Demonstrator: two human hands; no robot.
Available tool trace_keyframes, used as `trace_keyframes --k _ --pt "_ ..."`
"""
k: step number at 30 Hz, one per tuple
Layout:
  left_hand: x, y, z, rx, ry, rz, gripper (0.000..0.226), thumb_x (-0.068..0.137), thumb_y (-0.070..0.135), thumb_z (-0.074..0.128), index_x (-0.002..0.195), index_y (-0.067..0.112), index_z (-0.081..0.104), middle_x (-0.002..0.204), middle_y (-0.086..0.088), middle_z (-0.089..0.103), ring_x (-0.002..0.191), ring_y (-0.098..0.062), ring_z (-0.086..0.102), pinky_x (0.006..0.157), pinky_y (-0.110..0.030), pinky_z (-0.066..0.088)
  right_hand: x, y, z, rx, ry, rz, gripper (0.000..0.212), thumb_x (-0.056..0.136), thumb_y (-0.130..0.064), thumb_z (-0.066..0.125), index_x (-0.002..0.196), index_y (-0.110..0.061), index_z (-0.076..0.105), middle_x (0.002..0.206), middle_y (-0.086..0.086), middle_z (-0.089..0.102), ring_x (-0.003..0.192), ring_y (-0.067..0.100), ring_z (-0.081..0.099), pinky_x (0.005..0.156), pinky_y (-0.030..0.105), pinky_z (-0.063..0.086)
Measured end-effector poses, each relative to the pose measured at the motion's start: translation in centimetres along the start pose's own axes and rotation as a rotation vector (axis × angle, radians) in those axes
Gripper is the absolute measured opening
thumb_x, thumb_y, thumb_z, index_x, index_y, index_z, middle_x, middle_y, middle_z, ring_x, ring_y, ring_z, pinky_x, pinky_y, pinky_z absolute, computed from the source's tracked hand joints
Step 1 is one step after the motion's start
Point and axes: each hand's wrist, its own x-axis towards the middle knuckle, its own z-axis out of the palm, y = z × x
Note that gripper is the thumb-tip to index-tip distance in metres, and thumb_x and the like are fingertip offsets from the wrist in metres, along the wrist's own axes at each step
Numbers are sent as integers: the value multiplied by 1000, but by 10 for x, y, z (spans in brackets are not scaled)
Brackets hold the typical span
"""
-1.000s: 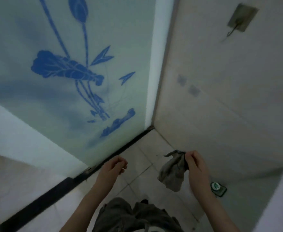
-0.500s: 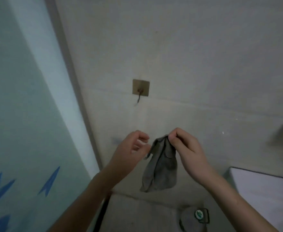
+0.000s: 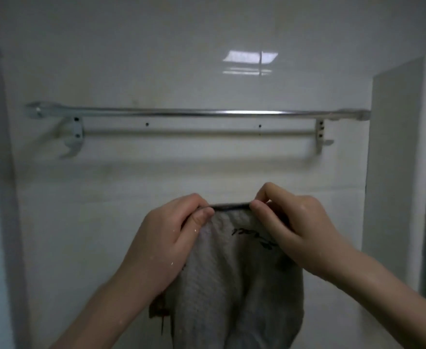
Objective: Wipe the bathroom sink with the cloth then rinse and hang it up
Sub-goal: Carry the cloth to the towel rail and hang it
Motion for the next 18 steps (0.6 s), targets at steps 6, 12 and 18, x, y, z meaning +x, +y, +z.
trace_keyframes --k 6,12,18 --pt "86 25 -50 269 78 300 24 93 35 47 85 19 64 76 11 62 72 -4 53 66 -15 37 59 13 -68 -240 125 -213 39 92 -55 41 73 -24 54 52 -13 48 45 5 49 43 15 35" --pt "151 27 -86 375 32 386 17 91 29 54 87 19 68 74 17 58 72 0 52 65 -10 35 112 24 -105 -450 152 -343 52 93 -56 34 73 -14 56 50 -1 51 41 20 48 43 32 44" --pt "202 -9 -94 343 -105 130 8 90 22 60 88 25 67 74 22 59 72 10 55 64 -9 34 176 52 -104 -648 70 -305 49 96 -56 33 76 -15 48 56 -4 37 55 23 39 54 34 36"
